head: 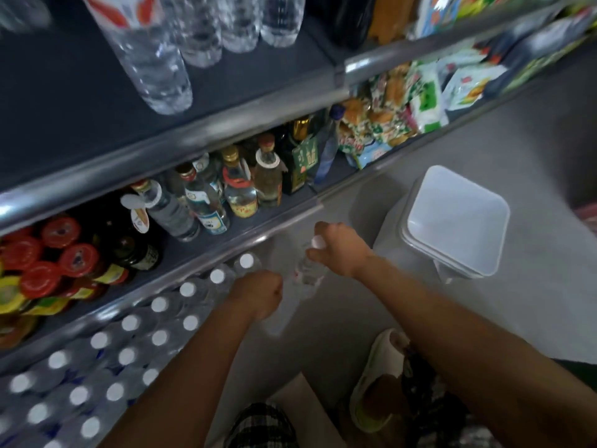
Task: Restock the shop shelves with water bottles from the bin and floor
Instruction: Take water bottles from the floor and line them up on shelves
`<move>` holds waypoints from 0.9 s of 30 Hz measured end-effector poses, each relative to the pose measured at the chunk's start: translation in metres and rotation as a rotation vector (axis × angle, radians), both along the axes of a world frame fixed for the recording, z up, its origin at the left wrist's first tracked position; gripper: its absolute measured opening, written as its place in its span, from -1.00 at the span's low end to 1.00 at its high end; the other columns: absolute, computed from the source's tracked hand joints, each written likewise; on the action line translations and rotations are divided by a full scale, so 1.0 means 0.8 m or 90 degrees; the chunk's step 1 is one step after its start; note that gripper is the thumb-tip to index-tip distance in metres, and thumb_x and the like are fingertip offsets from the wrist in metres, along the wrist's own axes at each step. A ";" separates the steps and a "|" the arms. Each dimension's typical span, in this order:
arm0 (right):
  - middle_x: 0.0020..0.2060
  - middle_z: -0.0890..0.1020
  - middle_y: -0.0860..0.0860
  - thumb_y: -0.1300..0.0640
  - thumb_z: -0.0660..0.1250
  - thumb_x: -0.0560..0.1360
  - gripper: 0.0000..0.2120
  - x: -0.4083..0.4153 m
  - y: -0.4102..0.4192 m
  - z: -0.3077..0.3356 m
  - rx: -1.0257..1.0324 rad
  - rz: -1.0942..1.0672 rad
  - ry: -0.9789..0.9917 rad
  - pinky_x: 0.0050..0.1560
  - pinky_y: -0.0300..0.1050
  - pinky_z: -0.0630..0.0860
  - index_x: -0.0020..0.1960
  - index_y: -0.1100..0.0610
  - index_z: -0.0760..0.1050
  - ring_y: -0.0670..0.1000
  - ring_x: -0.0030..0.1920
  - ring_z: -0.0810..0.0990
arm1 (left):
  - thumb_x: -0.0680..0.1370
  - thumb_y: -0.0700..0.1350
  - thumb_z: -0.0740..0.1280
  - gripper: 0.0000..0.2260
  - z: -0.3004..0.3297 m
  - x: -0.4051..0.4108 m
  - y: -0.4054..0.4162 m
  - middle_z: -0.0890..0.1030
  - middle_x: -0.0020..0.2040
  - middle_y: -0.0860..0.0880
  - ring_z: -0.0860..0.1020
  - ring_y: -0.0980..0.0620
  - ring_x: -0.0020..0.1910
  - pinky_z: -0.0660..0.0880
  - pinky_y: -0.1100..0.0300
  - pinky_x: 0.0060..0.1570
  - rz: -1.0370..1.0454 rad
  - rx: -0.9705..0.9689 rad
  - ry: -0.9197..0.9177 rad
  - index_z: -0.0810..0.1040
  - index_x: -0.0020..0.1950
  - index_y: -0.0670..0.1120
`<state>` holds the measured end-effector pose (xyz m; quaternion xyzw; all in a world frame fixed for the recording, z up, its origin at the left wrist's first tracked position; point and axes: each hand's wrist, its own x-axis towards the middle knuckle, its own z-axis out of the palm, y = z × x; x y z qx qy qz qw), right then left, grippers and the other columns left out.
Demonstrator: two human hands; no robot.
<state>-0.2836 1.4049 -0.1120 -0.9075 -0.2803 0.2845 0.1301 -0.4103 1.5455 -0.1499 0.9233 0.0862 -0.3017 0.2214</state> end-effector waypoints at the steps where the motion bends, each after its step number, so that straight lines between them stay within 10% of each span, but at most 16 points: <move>1: -0.04 0.58 0.23 0.00 0.39 0.45 -0.69 0.001 -0.001 0.022 0.017 -0.004 -0.016 -0.16 -0.05 0.35 -0.04 0.23 0.43 0.24 -0.02 0.54 | 0.58 -0.08 0.19 -0.84 0.016 0.003 0.004 0.57 0.15 -0.12 0.54 -0.15 0.13 0.44 0.10 -0.01 -0.007 0.009 -0.021 0.55 0.05 -0.05; 27: -0.53 0.29 0.01 -0.01 0.37 0.37 -0.57 0.047 0.124 0.387 0.226 -0.049 -0.459 -0.52 -0.17 0.16 -0.48 0.15 0.22 -0.01 -0.52 0.24 | 0.59 -0.05 0.22 -0.84 0.291 0.053 0.117 0.62 -0.11 0.03 0.57 0.03 -0.16 0.41 0.18 -0.24 0.044 0.081 -0.359 0.60 -0.01 0.02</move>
